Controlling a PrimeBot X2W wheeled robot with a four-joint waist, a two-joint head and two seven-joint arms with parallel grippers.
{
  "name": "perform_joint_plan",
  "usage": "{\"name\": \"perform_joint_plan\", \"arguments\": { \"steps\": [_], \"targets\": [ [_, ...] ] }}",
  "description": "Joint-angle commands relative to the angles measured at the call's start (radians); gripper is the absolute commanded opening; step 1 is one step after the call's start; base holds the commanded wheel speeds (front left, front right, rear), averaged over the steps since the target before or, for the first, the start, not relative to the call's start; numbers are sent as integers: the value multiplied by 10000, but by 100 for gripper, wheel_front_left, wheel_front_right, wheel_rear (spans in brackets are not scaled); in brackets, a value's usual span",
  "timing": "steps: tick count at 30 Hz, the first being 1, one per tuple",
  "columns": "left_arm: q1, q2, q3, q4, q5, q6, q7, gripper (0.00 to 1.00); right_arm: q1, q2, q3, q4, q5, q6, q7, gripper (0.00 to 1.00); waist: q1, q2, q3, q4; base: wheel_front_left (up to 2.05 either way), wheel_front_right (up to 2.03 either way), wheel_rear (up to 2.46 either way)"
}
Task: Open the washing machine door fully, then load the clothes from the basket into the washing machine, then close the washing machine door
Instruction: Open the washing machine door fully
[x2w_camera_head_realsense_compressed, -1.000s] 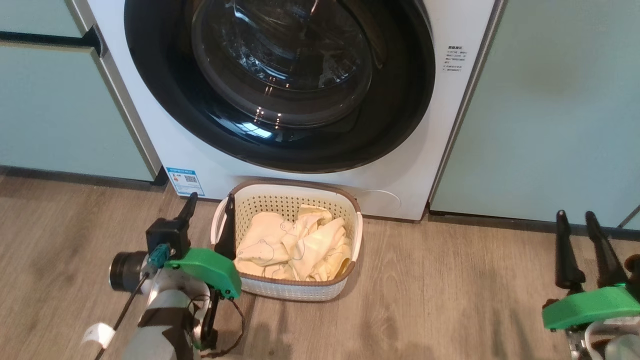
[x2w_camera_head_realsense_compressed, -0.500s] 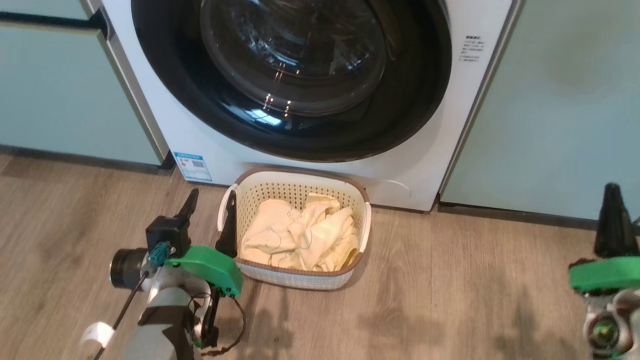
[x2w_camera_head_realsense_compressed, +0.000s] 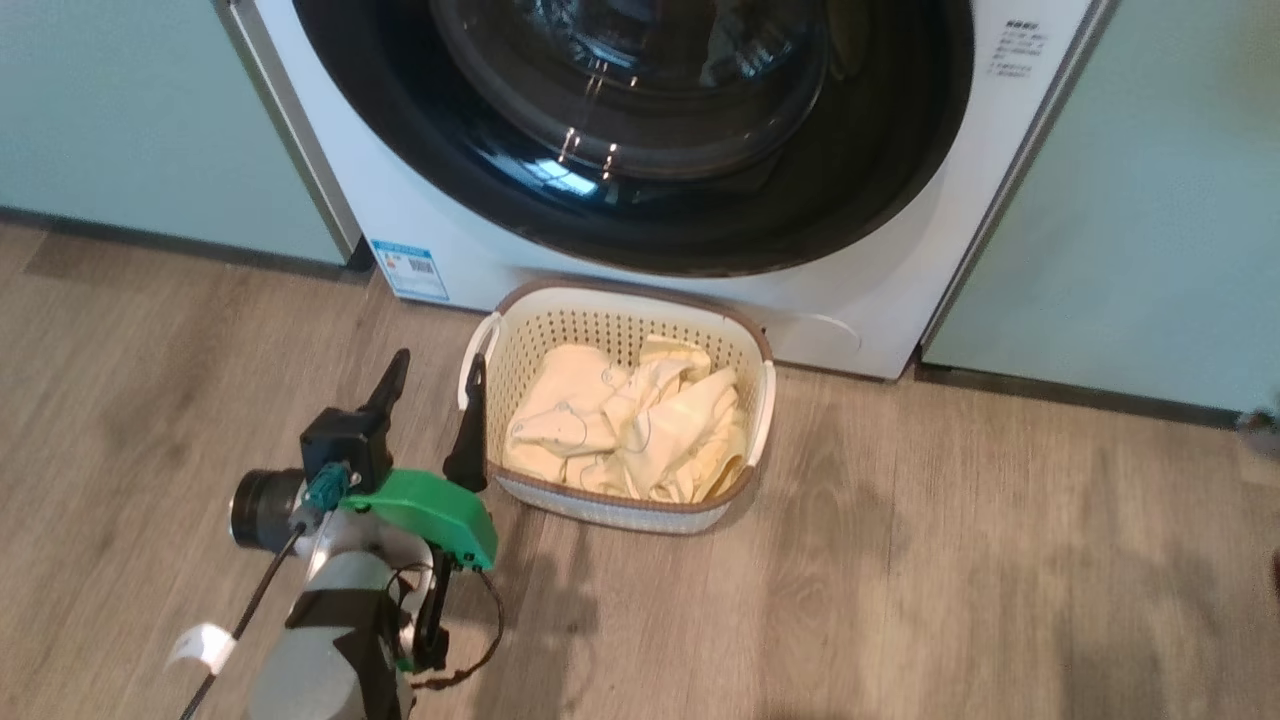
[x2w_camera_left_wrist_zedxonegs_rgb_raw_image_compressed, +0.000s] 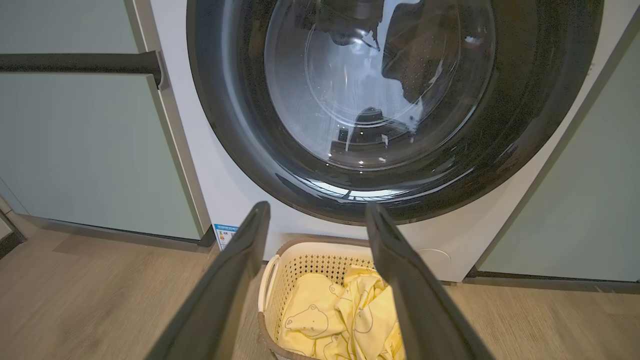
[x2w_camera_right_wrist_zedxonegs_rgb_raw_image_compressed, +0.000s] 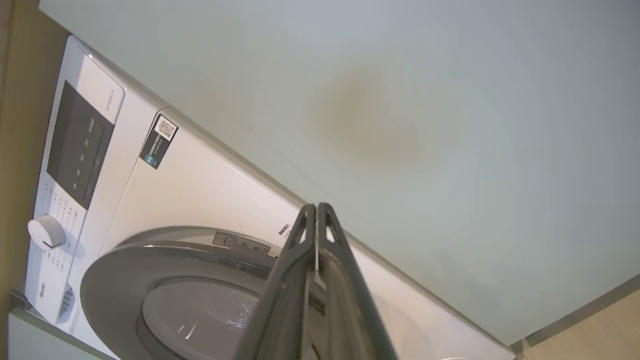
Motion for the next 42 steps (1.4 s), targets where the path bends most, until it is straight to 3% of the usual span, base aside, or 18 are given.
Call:
{"name": "perform_joint_plan", "arguments": {
  "steps": [1,7,14,27,42],
  "targets": [
    [-456,210,326,-357,-99,57,-63,100,-571,-304,212,-285,256,40,120,0,-1,0,160,50,0,0,0],
    [-665,210,128,-483,-245,171,-63,100,-1787,-948,403,94,2565,40,1302,0,-1,0,729,157,0,0,0],
    [-1004,210,-128,-604,-417,327,-63,100,-3054,-1360,508,724,3849,40,2803,0,-1,0,1400,385,0,0,0],
    [-1369,210,-494,-723,-644,525,-63,100,-4958,-1420,1191,1366,4223,40,4835,0,-1,0,2178,1008,0,0,0],
    [-1571,210,-1009,-935,-1043,833,-63,100,-6524,-1501,1570,2197,4196,40,5918,0,-1,0,2735,1595,0,0,0]
  ]
}}
